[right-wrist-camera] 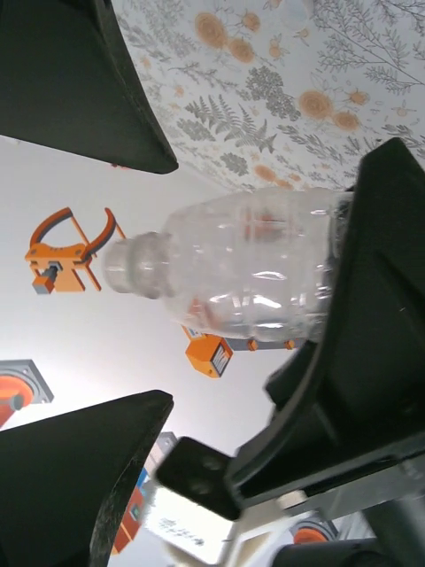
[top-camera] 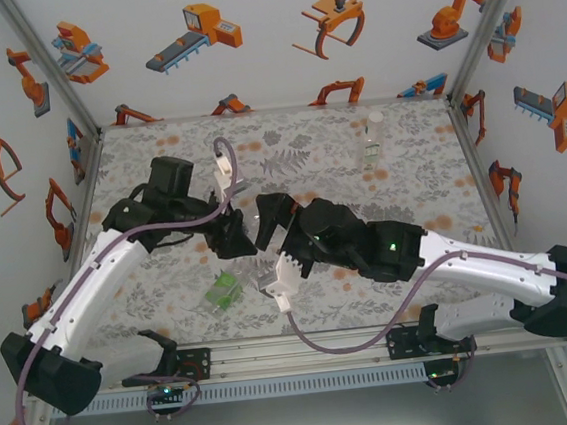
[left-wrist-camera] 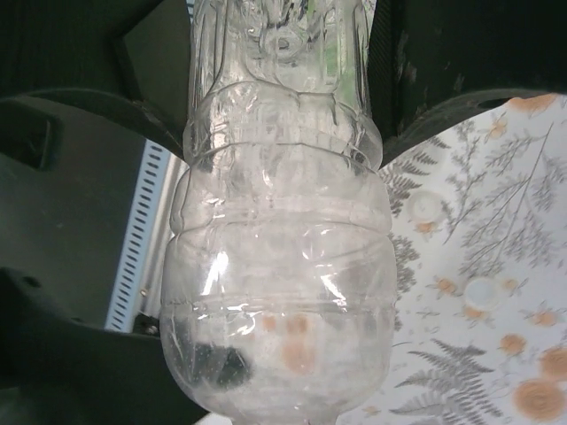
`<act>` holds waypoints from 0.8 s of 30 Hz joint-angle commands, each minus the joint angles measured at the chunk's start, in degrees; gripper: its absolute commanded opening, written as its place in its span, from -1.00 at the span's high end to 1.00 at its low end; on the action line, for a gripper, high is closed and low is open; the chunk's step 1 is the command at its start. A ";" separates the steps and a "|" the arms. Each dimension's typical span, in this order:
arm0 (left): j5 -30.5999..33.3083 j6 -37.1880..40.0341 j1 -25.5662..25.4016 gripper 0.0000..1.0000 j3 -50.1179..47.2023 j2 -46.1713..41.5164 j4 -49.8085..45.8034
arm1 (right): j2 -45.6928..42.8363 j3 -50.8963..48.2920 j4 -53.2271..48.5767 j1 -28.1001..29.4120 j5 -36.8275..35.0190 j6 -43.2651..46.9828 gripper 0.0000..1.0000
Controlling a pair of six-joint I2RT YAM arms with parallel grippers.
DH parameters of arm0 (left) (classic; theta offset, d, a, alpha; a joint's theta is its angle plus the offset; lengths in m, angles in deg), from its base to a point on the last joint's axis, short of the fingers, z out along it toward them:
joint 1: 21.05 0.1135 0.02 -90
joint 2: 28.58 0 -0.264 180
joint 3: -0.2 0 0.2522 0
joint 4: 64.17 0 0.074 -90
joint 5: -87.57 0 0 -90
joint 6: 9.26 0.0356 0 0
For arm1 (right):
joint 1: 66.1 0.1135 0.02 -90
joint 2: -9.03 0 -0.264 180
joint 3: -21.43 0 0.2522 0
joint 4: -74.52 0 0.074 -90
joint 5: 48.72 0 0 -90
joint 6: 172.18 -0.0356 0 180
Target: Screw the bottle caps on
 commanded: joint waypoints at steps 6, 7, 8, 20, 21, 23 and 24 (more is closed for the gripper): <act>8.42 -6.02 6.93 0.42 -6.66 -8.59 6.83 | -0.07 0.03 1.47 -5.03 0.94 -29.32 -0.98; 8.58 -6.51 7.76 0.48 -7.18 -9.22 7.15 | 0.50 0.48 0.68 -5.76 1.08 -33.67 -0.98; 8.64 -7.07 8.67 0.52 -7.76 -9.99 7.49 | 1.22 0.88 -0.32 -6.41 1.34 -39.18 -0.97; 8.04 -14.31 15.65 0.78 -14.23 -16.17 14.82 | 8.67 -1.56 -1.75 -11.53 2.81 -106.21 -0.80; 8.03 -14.88 16.16 0.81 -14.58 -16.43 15.41 | 9.38 -1.79 -2.22 -12.29 3.49 -110.85 -0.76; 8.04 -16.38 17.23 0.88 -15.38 -17.38 17.15 | 11.30 -2.57 -2.74 -14.15 6.94 -119.01 -0.68; 7.98 -16.87 17.57 0.91 -15.71 -17.73 17.97 | 12.22 -2.73 -2.98 -15.03 8.53 -121.87 -0.64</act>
